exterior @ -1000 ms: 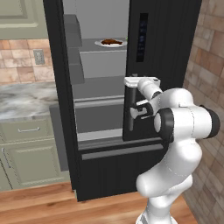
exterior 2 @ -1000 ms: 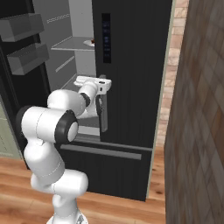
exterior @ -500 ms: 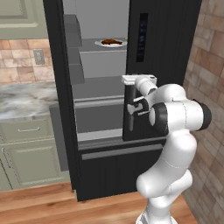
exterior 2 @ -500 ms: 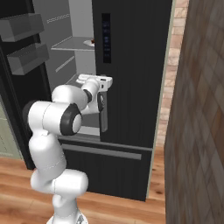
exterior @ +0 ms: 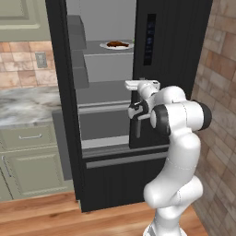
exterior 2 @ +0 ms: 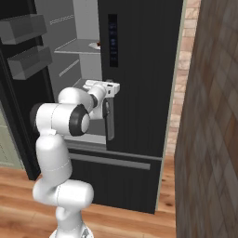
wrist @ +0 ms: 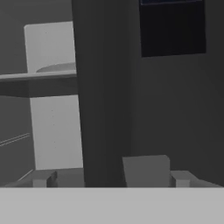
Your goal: Retrieve the chicken drumstick from the fridge and place it on the saucepan with marinade on the stove.
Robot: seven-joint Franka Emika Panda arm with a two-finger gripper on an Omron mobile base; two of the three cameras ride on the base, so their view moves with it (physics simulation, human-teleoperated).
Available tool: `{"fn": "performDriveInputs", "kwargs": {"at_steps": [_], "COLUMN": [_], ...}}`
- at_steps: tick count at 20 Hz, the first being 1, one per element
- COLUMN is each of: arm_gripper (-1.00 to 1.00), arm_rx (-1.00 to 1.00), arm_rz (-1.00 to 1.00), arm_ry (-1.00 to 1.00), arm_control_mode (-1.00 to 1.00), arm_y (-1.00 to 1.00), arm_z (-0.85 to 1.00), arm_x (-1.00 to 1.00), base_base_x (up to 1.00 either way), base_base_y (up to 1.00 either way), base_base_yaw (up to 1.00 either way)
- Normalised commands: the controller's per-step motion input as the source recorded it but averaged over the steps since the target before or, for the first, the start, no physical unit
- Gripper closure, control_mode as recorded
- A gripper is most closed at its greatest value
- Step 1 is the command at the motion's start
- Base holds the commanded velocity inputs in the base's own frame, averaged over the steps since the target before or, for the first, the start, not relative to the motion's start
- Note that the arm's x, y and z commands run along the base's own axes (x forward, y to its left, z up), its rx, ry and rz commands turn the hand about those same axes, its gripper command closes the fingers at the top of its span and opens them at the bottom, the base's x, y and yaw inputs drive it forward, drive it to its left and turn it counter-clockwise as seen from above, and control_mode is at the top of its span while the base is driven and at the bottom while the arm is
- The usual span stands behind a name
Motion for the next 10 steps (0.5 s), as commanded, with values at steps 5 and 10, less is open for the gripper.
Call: {"fn": "performDriveInputs", "kwargs": {"at_steps": [5, 10], "arm_gripper": [-1.00, -1.00], "arm_rx": [0.00, 0.00], "arm_rz": [0.00, 0.00], "arm_ry": [-0.16, -0.20], "arm_control_mode": [-1.00, -1.00], "arm_y": [0.00, -0.13], "arm_z": [-0.47, -0.36], "arm_x": [0.23, 0.14], "base_base_x": [0.00, 0.00], "base_base_y": [0.00, 0.00], "base_base_yaw": [0.00, 0.00]}}
